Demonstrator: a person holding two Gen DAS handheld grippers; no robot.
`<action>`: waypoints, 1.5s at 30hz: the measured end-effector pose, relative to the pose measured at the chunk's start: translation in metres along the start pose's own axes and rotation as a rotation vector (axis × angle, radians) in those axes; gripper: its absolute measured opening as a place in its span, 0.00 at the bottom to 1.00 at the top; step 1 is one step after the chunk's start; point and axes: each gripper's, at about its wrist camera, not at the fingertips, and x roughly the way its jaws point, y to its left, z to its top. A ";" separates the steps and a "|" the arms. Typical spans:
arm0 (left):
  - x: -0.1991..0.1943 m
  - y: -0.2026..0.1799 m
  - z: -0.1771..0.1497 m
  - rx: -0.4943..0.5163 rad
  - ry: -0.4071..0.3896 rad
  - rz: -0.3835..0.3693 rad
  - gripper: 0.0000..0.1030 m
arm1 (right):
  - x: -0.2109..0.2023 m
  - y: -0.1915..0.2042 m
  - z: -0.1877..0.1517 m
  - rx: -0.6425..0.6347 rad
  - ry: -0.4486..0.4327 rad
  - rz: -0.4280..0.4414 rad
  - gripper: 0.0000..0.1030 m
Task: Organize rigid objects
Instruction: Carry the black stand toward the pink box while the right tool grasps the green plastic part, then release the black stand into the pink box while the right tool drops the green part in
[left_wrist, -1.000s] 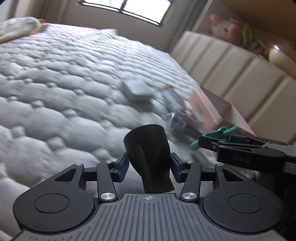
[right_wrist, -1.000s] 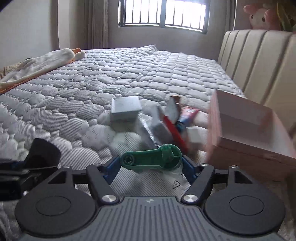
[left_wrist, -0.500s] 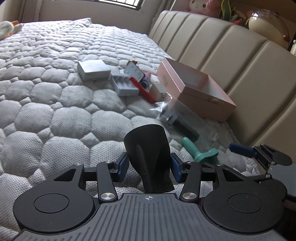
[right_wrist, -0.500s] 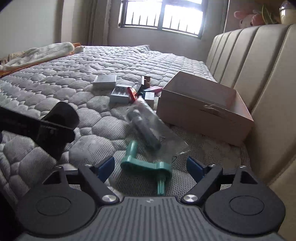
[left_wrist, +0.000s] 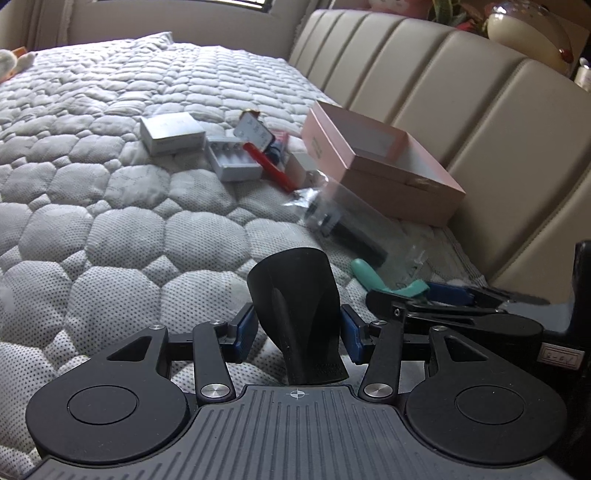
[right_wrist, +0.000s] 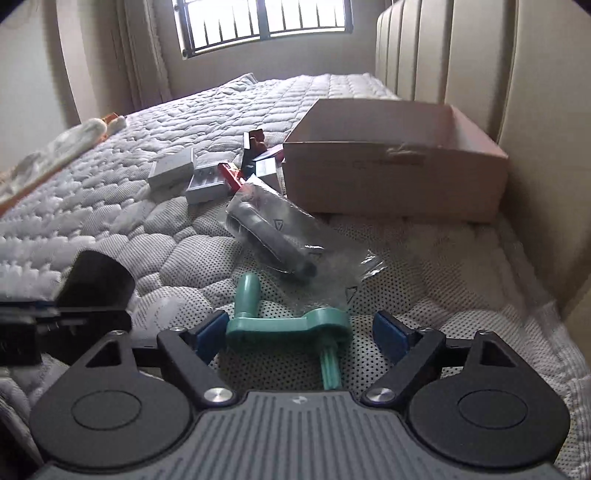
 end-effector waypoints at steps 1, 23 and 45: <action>0.001 -0.003 0.000 0.008 0.006 -0.007 0.51 | -0.001 0.001 0.000 -0.019 0.005 0.010 0.69; 0.131 -0.114 0.190 0.095 -0.098 -0.157 0.51 | -0.100 -0.056 0.005 -0.075 -0.197 -0.122 0.69; 0.099 -0.060 0.128 0.044 -0.100 -0.116 0.51 | -0.078 -0.079 0.032 -0.022 -0.178 -0.154 0.69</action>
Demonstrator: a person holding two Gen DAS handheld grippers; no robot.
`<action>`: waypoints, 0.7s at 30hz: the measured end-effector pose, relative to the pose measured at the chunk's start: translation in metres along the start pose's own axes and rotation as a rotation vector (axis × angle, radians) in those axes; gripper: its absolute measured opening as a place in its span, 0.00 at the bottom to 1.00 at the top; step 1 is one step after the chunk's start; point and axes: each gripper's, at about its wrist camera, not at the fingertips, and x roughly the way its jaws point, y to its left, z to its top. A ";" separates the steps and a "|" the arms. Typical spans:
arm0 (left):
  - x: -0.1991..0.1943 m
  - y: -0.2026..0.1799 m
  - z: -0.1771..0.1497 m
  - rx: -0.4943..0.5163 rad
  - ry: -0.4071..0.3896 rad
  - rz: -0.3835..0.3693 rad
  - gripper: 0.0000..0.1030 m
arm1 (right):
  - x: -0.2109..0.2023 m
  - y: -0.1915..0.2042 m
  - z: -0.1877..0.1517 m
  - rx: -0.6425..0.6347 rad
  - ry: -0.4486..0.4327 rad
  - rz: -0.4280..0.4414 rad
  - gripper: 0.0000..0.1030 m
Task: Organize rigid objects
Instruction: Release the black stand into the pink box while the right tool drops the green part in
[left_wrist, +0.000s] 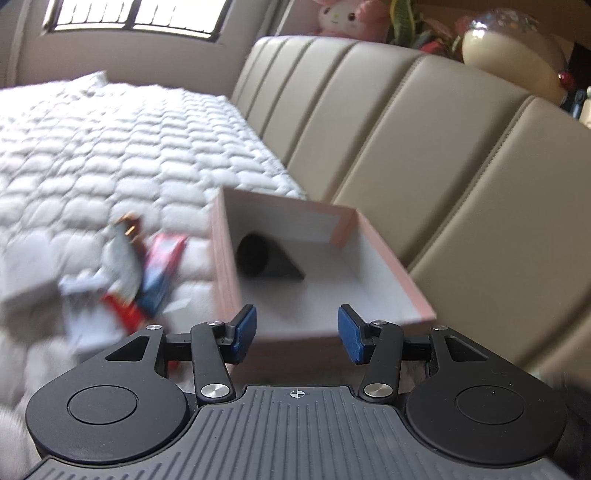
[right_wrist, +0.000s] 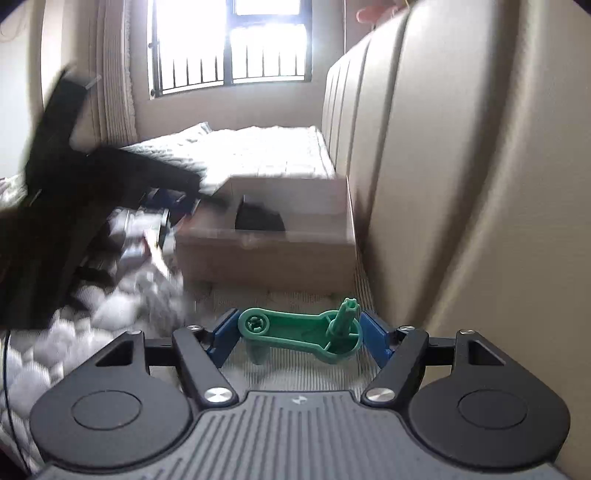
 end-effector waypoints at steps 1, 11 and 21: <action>-0.008 0.006 -0.007 -0.014 0.006 0.006 0.51 | 0.003 0.001 0.009 0.003 -0.013 -0.001 0.69; -0.063 0.060 -0.056 -0.140 0.028 0.089 0.51 | 0.076 0.009 0.112 0.070 -0.116 -0.082 0.85; -0.083 0.100 -0.067 -0.189 -0.007 0.144 0.51 | 0.049 0.025 0.046 -0.002 -0.085 -0.033 0.87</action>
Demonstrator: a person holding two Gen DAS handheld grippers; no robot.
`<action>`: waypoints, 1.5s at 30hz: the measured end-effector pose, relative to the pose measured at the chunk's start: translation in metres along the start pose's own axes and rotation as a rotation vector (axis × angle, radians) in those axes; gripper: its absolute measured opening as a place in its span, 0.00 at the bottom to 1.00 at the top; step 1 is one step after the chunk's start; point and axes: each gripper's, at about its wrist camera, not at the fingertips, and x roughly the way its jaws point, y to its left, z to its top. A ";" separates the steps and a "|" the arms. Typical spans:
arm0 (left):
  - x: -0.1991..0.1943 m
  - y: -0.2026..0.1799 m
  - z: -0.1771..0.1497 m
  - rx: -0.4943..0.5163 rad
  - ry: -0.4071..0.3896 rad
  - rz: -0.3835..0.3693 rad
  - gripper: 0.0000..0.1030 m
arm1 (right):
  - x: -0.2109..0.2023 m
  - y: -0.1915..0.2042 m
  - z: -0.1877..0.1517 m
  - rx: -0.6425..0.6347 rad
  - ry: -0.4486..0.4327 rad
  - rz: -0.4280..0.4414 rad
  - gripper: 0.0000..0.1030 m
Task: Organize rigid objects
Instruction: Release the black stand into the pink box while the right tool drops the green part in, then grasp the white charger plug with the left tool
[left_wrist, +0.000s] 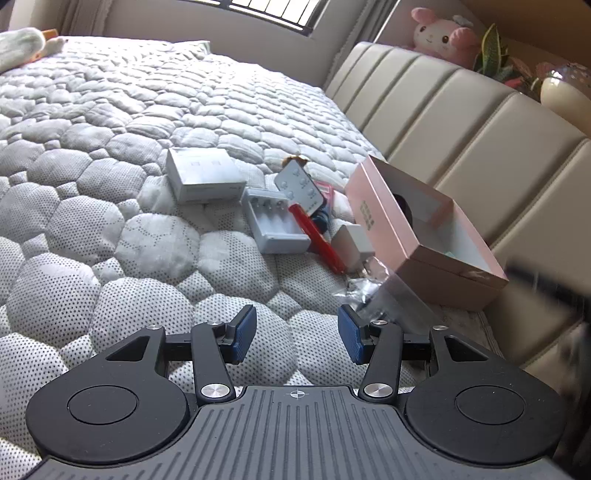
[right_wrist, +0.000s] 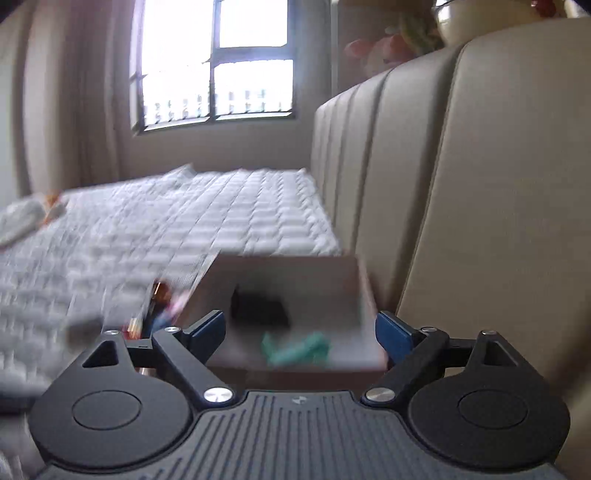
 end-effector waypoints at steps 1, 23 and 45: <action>0.000 0.001 0.000 -0.002 0.002 -0.004 0.51 | 0.000 0.004 -0.010 -0.024 0.029 0.038 0.87; 0.003 0.010 0.009 -0.004 -0.003 0.016 0.51 | 0.038 0.081 -0.042 -0.243 0.124 0.270 0.86; 0.057 -0.046 0.045 0.078 -0.001 -0.080 0.51 | -0.007 -0.001 -0.068 -0.058 0.247 0.148 0.10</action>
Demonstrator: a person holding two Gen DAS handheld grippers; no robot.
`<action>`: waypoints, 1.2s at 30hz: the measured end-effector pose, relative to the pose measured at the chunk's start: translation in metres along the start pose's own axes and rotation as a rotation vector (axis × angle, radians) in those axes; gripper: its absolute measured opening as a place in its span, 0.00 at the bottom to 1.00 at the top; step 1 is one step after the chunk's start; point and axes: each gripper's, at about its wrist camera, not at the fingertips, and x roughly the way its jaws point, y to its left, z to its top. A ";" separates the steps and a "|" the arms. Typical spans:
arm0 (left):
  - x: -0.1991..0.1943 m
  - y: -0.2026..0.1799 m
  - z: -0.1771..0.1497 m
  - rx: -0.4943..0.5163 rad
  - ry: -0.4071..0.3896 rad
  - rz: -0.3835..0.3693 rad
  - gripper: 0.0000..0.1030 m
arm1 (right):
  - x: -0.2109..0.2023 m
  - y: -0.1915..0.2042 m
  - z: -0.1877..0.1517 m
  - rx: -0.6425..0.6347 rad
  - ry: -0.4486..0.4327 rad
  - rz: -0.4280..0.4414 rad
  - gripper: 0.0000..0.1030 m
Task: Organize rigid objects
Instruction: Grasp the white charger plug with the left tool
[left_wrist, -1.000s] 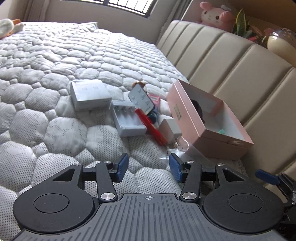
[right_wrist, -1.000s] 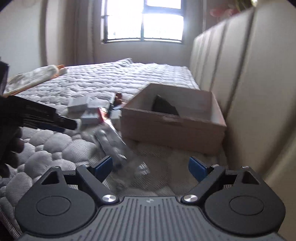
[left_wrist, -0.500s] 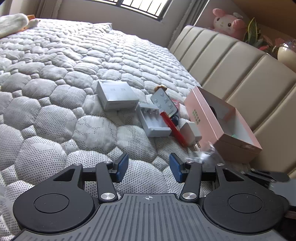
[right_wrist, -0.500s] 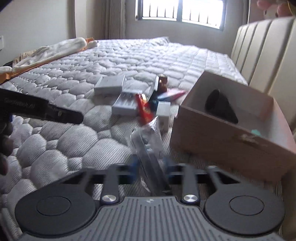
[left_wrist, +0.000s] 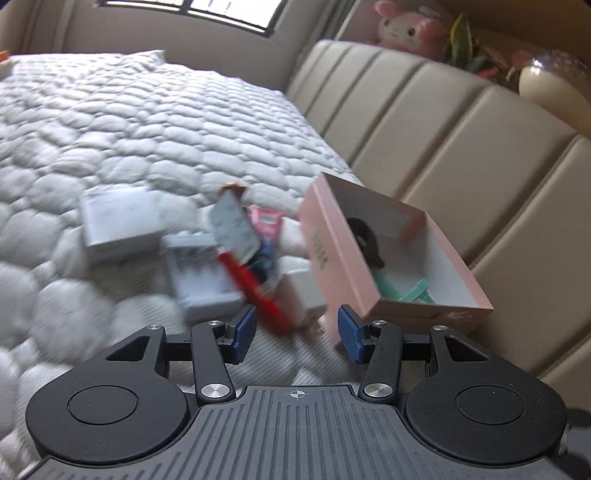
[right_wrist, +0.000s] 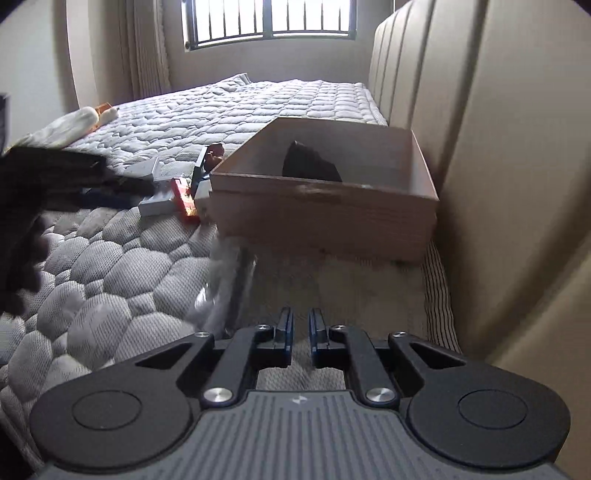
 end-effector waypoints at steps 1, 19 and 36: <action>0.007 -0.001 0.004 -0.011 0.005 0.004 0.51 | 0.001 -0.001 -0.004 0.001 -0.002 -0.007 0.12; 0.068 -0.017 0.009 0.070 0.089 0.105 0.36 | 0.014 0.010 -0.033 -0.033 -0.052 -0.007 0.52; 0.057 -0.015 -0.001 0.104 0.054 0.089 0.23 | 0.014 0.007 -0.036 -0.035 -0.056 0.016 0.62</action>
